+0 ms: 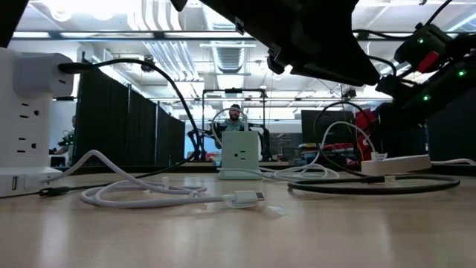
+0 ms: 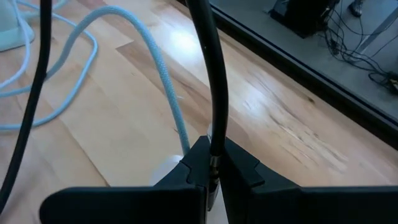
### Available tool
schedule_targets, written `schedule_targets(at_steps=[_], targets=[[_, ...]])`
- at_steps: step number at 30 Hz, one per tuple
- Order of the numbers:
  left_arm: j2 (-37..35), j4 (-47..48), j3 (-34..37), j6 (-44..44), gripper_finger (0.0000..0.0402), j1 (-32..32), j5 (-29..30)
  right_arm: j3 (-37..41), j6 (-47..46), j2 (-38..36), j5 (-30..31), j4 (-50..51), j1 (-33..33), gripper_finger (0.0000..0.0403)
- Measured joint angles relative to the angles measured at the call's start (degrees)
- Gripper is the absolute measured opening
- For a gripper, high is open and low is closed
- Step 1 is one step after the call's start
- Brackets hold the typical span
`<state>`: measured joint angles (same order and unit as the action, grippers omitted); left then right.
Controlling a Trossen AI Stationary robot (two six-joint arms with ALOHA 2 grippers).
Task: Insert USB
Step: Insert the black charger cable into the top right white outlet extension
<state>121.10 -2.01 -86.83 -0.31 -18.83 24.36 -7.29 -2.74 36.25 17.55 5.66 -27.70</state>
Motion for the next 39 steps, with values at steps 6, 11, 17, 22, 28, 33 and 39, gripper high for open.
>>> schedule_targets(at_steps=[6, 11, 17, 22, 28, 33, 39], targets=[[0.0, 0.1, 0.0, -0.1, 0.0105, 0.0, 0.0, -0.2, 0.0, 2.5, 0.4, -1.1, -0.7, 0.0008], [0.0, 0.4, 0.0, -0.1, 0.0103, 0.0, 0.0, -0.2, -0.7, 3.1, 0.5, -0.5, -0.8, 0.0008], [0.0, 0.4, 0.0, 0.3, 0.0103, 0.0, 0.0, -0.2, -2.2, 3.1, 3.2, 0.2, -0.8, 0.0008], [0.0, 0.4, 0.0, 0.4, 0.0103, -0.1, 0.0, -0.2, -5.0, 3.1, 3.4, 1.1, -0.8, 0.0008], [0.0, 0.4, -0.4, 0.7, 0.0103, -0.1, 0.1, 0.0, -5.8, 3.1, 2.1, 0.9, -0.8, 0.0008], [-0.4, 0.7, -0.4, 0.8, 0.0103, -0.8, 0.5, 0.5, -8.9, 3.1, 1.0, 0.6, -0.8, 0.0007], [-1.3, 3.7, -0.5, 0.9, 0.0103, -1.2, 3.4, 0.6, -13.6, 3.1, 2.0, 1.0, -0.8, 0.0007]])
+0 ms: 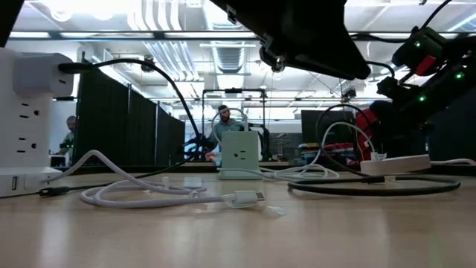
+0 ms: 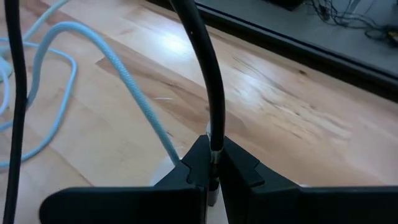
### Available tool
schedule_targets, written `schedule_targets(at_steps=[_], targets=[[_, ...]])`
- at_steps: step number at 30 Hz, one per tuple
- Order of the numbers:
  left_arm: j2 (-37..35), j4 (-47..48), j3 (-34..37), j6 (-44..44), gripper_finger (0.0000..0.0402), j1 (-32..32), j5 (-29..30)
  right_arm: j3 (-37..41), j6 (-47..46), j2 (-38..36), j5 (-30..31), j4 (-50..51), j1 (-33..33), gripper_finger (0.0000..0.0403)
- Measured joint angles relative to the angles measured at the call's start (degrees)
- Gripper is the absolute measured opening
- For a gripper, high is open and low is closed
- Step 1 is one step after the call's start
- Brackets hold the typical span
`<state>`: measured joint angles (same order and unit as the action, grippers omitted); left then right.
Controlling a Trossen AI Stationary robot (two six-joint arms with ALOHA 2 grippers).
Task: Insert USB
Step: Insert the black charger cable into the top right white outlet extension
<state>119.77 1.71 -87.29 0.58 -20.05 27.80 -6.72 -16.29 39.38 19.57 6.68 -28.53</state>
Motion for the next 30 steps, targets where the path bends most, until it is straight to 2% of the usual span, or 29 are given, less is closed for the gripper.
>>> schedule_targets(at_steps=[13, 20, 25, 30], targets=[[-4.7, 3.7, 0.0, 0.2, 0.0103, -1.4, 4.0, 0.0, -7.8, 0.0, -0.1, 2.7, 0.2, 0.0007], [-6.7, 7.7, 0.0, 1.7, 0.0103, -3.1, 6.6, 0.0, -6.5, 0.0, -0.3, 2.4, 0.2, 0.0007], [-8.0, 12.5, 0.2, 3.8, 0.0103, -4.6, 5.4, 0.2, -4.7, 0.0, -0.2, 1.6, 0.2, 0.0007], [-8.2, 12.4, 1.0, 4.6, 0.0103, -6.1, 5.3, 0.4, -2.6, -0.1, -0.3, 0.5, 0.2, 0.0007]])
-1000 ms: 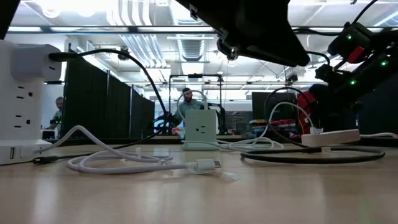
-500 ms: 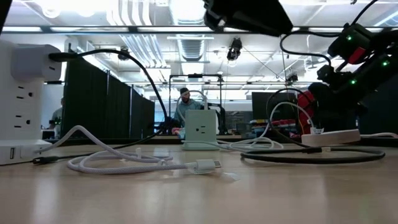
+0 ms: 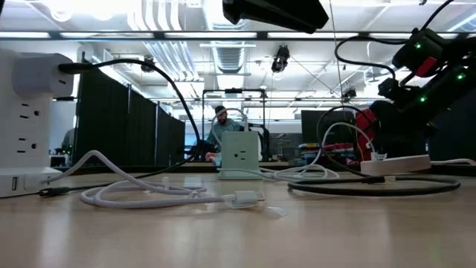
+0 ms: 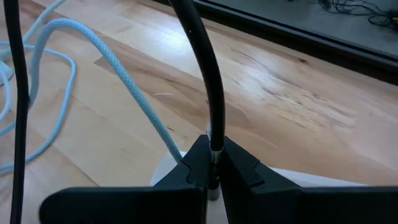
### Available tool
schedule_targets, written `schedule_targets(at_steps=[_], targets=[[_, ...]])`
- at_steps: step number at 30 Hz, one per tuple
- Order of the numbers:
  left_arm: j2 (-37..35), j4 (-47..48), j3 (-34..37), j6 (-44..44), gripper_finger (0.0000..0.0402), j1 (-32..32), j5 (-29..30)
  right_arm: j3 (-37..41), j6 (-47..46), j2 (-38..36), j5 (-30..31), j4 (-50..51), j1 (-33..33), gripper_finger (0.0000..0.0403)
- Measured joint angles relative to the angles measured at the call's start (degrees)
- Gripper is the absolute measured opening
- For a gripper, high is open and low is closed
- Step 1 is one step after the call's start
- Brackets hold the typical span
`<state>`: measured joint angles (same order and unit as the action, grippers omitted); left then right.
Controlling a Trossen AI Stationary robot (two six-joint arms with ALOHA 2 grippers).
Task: Insert USB
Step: Insert the black charger cable into the top right white outlet extension
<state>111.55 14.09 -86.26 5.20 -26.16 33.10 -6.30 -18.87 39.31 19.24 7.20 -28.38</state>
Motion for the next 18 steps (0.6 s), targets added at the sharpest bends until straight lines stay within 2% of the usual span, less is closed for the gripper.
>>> schedule_targets(at_steps=[3, 8, 13, 16, 18], targets=[[0.0, -2.0, 1.5, 0.2, 0.0103, -0.3, -0.1, 0.2, 0.9, -0.5, -0.4, -0.5, 0.0, 0.0022], [-2.2, -9.3, 9.0, 0.9, 0.0102, 0.4, -1.8, -0.7, 2.5, -0.7, -2.4, 2.6, -0.1, 0.0105], [-6.9, -28.5, 19.6, -2.5, 0.0087, 4.2, -11.2, -2.8, 4.5, -0.7, -6.1, 3.5, 0.0, 0.0184], [-8.8, -39.7, 23.7, -4.1, 0.0072, 8.4, -22.4, -4.0, 6.0, -0.7, -6.4, 3.7, 0.0, 0.0217], [-9.3, -42.5, 25.2, -4.2, 0.0063, 10.7, -24.2, -4.8, 6.1, -0.8, -6.4, 3.7, 0.0, 0.0234]])
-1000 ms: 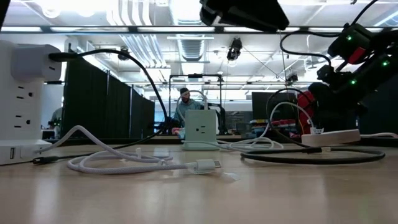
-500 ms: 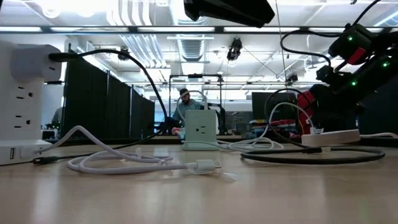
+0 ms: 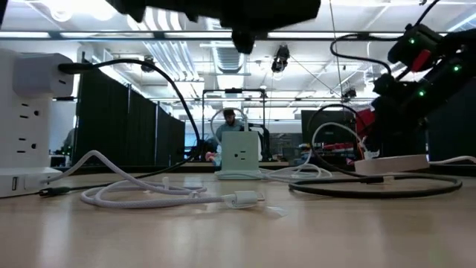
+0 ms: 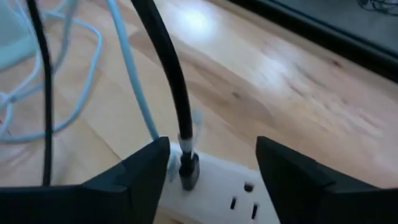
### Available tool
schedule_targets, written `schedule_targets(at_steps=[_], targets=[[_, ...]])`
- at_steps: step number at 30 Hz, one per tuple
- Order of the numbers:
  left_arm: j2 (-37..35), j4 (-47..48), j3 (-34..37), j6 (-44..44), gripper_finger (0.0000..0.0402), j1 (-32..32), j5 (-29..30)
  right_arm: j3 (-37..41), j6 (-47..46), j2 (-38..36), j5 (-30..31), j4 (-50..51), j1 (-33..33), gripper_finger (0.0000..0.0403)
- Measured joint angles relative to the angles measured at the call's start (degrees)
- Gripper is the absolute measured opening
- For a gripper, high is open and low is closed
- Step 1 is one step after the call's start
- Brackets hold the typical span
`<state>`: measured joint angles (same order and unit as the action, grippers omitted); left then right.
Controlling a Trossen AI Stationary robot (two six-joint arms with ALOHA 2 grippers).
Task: Insert USB
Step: Insert the black charger cable into the top right white outlet extension, then return to Home Position
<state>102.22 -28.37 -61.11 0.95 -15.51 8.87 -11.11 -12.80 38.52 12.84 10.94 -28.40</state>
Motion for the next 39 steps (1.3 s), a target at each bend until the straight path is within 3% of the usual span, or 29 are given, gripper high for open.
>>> schedule_targets(at_steps=[9, 15, 19, 25, 27, 30, 34, 39], targets=[[-2.0, 5.1, -0.3, 2.9, 0.004, 6.4, 2.2, -8.1, 2.4, -0.1, -1.1, 6.5, 0.0, 0.0273], [-13.7, 11.6, -0.1, -5.1, 0.0025, 7.0, 2.2, -11.8, 3.0, -0.6, -9.9, 9.5, 0.1, 0.0279], [-22.0, 15.2, 2.1, -6.7, 0.0025, 6.7, 2.2, -11.8, 0.7, -0.6, -11.8, 10.0, 0.5, 0.0272], [-34.7, 13.0, 15.1, -6.0, 0.0025, 4.2, 3.0, -11.7, -3.7, -0.5, -17.4, 11.5, 3.1, 0.0259], [-38.9, 9.4, 21.3, -5.1, 0.0025, 3.1, 6.1, -11.7, -3.8, -0.7, -17.4, 11.5, 4.2, 0.0254], [-45.6, 3.6, 30.5, -2.3, 0.0025, 2.1, 10.5, -13.1, -4.2, -1.4, -13.3, 12.3, 4.7, 0.0244], [-53.0, -1.1, 40.6, 1.7, 0.0025, 2.0, 10.9, -17.2, -4.4, -1.6, -6.1, 18.1, 4.7, 0.0228], [-60.8, -4.0, 47.0, 3.2, 0.0025, 2.1, 13.2, -23.4, -2.5, -1.7, -4.3, 27.0, 4.7, 0.0212]])
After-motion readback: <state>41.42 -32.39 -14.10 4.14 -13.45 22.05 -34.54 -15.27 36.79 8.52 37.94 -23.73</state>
